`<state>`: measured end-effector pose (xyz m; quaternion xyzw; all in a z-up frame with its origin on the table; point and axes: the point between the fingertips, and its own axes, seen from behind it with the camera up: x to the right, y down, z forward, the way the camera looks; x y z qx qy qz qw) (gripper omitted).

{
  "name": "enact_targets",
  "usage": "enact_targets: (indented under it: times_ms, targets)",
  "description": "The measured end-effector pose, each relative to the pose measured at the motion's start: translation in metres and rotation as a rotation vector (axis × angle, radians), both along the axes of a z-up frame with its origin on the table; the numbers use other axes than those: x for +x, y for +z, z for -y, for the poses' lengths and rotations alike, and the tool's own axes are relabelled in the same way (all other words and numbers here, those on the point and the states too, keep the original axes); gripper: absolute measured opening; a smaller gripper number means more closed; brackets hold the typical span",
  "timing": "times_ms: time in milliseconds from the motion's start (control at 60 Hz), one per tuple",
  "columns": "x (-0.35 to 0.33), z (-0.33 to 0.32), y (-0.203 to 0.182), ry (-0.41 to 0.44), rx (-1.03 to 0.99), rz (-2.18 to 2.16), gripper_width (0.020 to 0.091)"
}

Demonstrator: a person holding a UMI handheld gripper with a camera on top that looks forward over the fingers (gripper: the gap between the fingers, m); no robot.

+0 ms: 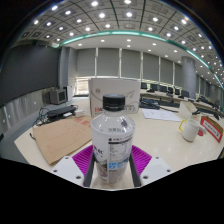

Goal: Pour water

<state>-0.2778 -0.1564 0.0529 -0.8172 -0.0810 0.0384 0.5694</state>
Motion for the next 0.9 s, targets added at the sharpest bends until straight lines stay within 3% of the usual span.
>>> enact_targets:
  times_ms: [200,300,467,667,800,900]
  targets:
    - [0.002,-0.004,0.002,0.005,-0.025,-0.047,0.0422]
    - [0.001,-0.007,0.01,0.027,-0.058,-0.086,0.0392]
    - [0.017,-0.025,0.062,0.022,-0.052,-0.245,0.0391]
    - [0.064,-0.063,0.142,-0.015,-0.107,-0.798,0.0388]
    - [0.117,-0.102,0.17,-0.049,-0.141,-1.155,0.0387]
    - [0.159,-0.132,0.17,-0.081,-0.179,-1.408,0.0389]
